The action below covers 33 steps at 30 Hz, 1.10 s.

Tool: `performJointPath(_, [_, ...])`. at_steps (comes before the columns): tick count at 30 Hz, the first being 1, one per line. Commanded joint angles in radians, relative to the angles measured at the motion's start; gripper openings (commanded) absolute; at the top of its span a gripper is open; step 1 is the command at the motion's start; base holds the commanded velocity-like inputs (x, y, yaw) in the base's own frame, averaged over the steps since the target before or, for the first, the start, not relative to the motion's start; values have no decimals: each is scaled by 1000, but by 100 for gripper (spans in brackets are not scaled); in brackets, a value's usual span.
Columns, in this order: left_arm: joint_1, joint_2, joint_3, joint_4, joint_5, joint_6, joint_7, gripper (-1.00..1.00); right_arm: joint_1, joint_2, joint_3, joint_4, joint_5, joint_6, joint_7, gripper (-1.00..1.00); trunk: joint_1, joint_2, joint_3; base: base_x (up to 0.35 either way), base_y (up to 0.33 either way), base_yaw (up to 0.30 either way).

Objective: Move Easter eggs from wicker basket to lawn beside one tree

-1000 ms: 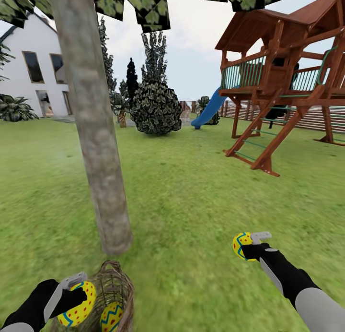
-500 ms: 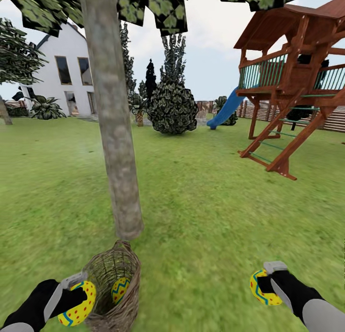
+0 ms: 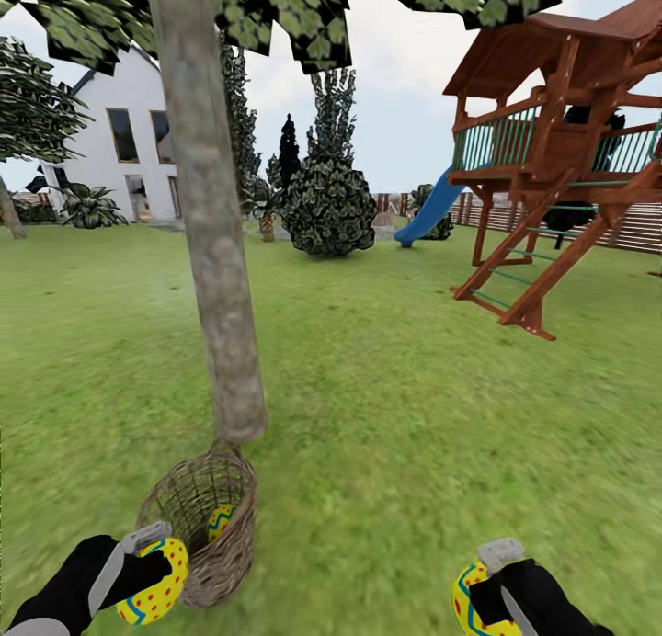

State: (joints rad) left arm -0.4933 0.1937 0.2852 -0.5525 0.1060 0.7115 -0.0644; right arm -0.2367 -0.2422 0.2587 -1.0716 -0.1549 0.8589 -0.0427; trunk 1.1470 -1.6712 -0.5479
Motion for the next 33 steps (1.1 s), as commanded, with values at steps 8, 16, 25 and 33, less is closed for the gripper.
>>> performJointPath(8, [-1, -24, 2, -1, 3, 6, 3, -100, 5, -3, -61, 4, -10, 91, -1, -100, -1, -1, -1, -286, -180, 0])
performJointPath(16, [0, -39, 1, -1, 2, 5, 5, -100, 5, 0, -64, -3, -4, 130, 0, -100, -1, -1, -1, -92, -164, 0])
performJointPath(25, [0, -38, 3, -1, 1, 5, 5, -100, 4, 5, -65, -6, -2, 103, -5, -100, -1, -1, -2, 69, -328, 243])
performJointPath(33, [-1, -40, 0, 1, 0, 6, 7, -100, -25, -2, -67, 6, -12, 112, 1, -100, -1, -1, -3, 84, -330, 290])
